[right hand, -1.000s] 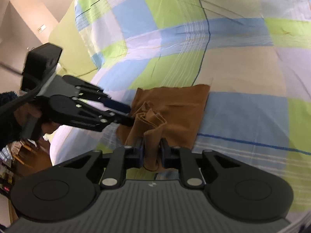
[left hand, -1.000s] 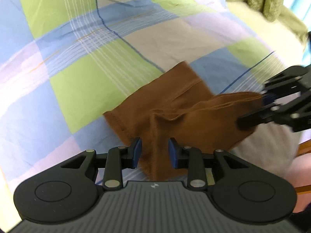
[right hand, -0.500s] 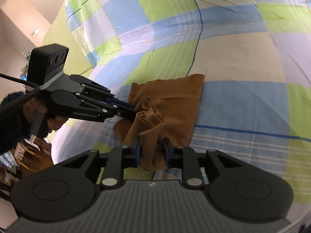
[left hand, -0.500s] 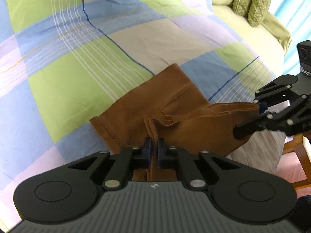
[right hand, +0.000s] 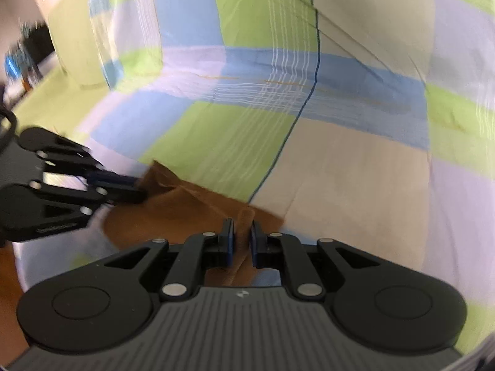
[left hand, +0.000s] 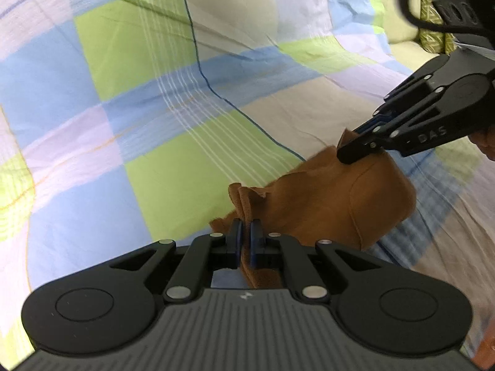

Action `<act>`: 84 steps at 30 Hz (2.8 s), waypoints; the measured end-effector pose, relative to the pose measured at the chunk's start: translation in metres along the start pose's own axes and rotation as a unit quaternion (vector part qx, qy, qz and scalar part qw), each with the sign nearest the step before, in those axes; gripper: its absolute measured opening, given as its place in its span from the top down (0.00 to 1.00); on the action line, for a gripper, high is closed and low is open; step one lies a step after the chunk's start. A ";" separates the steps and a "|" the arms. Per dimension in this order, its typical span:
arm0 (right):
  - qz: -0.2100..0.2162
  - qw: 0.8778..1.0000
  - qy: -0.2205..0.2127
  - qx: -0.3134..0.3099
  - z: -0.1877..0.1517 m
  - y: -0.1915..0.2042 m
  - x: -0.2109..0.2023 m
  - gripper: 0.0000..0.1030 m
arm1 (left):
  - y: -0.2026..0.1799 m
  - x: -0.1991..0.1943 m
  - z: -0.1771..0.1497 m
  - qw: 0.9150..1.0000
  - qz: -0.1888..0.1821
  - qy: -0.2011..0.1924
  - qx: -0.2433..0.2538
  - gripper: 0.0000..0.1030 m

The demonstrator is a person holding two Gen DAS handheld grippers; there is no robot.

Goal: Fold clothes

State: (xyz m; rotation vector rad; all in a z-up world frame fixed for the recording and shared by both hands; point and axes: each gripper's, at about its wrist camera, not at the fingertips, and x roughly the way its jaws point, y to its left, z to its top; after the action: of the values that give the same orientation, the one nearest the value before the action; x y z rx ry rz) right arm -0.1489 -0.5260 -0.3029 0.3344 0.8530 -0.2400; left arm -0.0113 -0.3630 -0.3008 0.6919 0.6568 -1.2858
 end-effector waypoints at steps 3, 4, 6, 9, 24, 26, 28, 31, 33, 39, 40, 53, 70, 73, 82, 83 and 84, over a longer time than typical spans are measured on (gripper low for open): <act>-0.002 1.000 -0.010 -0.007 0.002 0.001 0.002 0.95 | 0.000 -0.006 -0.004 1.000 0.015 -0.019 -0.005 0.98; 0.000 1.000 -0.026 -0.011 0.002 0.002 -0.001 0.95 | 0.001 -0.007 -0.004 1.000 0.017 -0.021 -0.007 0.98; 0.008 0.998 -0.058 -0.006 0.003 0.003 -0.009 0.95 | 0.002 -0.008 -0.007 0.999 0.017 -0.022 -0.016 0.97; 0.000 0.999 -0.049 -0.009 0.000 0.003 -0.001 0.95 | 0.001 0.008 -0.012 0.999 0.013 0.017 -0.034 0.97; -0.015 0.999 -0.046 -0.017 -0.010 0.002 0.021 0.95 | 0.023 0.007 0.022 0.997 -0.060 0.028 -0.025 0.87; -0.017 0.999 -0.048 -0.014 -0.011 0.002 0.022 0.95 | 0.018 0.025 0.019 0.997 -0.063 0.047 0.005 0.87; -0.031 0.998 -0.050 -0.001 -0.011 0.000 0.021 0.76 | 0.011 0.040 0.013 0.996 -0.054 0.064 0.025 0.87; -0.062 0.995 -0.065 0.033 -0.013 -0.004 0.001 0.71 | 0.004 0.045 0.011 0.996 -0.048 0.062 0.036 0.87; -0.071 0.992 -0.087 0.052 -0.022 0.000 -0.024 0.80 | 0.002 0.045 0.011 0.996 -0.047 0.062 0.038 0.87; -0.028 0.993 -0.115 0.031 -0.050 0.057 -0.054 0.97 | -0.009 0.047 0.013 0.996 -0.041 0.064 0.053 0.88; -0.030 0.993 -0.111 0.024 -0.054 0.064 -0.049 0.98 | -0.010 0.045 0.012 0.996 -0.040 0.063 0.057 0.88; -0.054 0.995 -0.080 0.025 -0.068 0.058 -0.021 1.00 | -0.026 0.006 0.020 0.992 -0.088 0.013 0.092 0.87; -0.045 0.994 -0.074 0.060 -0.043 0.027 -0.027 0.60 | -0.034 0.029 -0.004 0.996 -0.061 0.033 0.058 0.89; -0.048 0.991 -0.082 0.096 -0.034 0.004 -0.022 0.60 | -0.032 0.030 -0.006 0.997 -0.055 0.029 0.052 0.89; -0.001 0.992 -0.106 0.066 -0.025 -0.005 -0.005 0.97 | -0.031 0.029 -0.001 0.998 0.006 -0.016 0.055 0.88; -0.005 0.992 -0.113 0.058 -0.024 -0.003 -0.006 0.97 | -0.027 0.032 0.001 0.999 0.012 -0.018 0.050 0.88; -0.009 0.992 -0.117 0.051 -0.023 -0.002 -0.006 0.97 | -0.025 0.035 0.001 0.999 0.014 -0.016 0.045 0.88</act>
State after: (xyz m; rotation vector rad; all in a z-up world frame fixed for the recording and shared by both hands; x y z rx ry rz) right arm -0.1699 -0.5187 -0.3127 0.3863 0.6134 -0.3344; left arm -0.0306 -0.3891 -0.3289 0.7502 0.5634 -1.3047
